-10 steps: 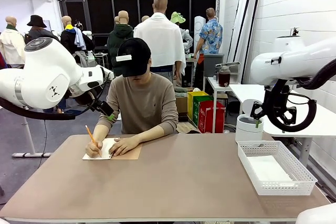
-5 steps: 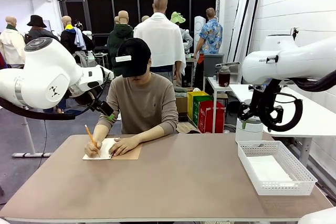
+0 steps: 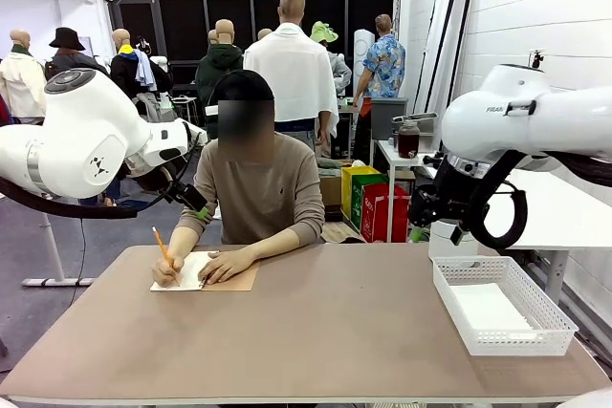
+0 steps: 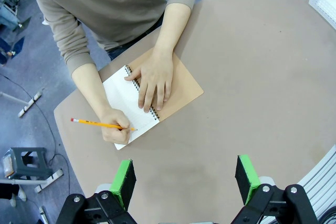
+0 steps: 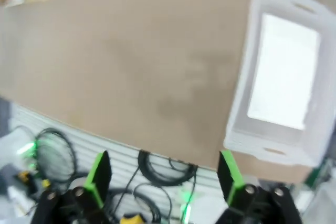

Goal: Sort the paper based on its condition.
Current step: If a person hands you a paper, place it in the Organizing basket , and if it's crumpled, put it in the Trash can.

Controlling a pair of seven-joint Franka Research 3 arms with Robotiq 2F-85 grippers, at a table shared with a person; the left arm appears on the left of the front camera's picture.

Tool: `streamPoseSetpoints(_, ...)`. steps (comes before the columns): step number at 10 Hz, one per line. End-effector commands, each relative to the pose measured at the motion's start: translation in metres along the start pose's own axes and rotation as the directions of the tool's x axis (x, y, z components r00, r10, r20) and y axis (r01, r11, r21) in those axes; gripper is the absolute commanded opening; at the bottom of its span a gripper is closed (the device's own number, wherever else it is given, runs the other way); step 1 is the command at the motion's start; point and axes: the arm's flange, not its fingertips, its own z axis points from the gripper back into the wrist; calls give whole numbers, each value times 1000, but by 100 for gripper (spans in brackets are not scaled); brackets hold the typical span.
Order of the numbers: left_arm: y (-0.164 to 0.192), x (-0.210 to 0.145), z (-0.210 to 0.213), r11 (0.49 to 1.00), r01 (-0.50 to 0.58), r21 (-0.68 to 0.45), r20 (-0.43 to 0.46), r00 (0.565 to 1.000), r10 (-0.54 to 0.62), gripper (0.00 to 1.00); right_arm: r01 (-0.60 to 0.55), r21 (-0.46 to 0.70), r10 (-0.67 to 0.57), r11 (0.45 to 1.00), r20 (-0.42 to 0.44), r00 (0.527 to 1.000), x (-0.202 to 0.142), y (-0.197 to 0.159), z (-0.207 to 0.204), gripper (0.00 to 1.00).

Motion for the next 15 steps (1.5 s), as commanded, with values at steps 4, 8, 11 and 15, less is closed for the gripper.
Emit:
streamPoseSetpoints(4, 0, 0, 0, 1000, -1, 0, 0, 1000, 1, 100, -340, 59, 334, 939, 83, 939, -8, 8, 3, 100)
streamPoseSetpoints(8, 0, 0, 0, 1000, -1, 0, 0, 1000, 1, 100, -405, 31, 391, 914, 197, 899, -14, 17, 7, 100)
streamPoseSetpoints(11, 0, 0, 0, 1000, -1, 0, 0, 1000, 1, 100, -400, -12, 393, 916, 212, 895, -17, 21, 3, 100)
streamPoseSetpoints(15, 0, 0, 0, 1000, -1, 0, 0, 1000, 1, 100, -392, 1, 384, 920, 190, 903, -12, 22, 13, 100)
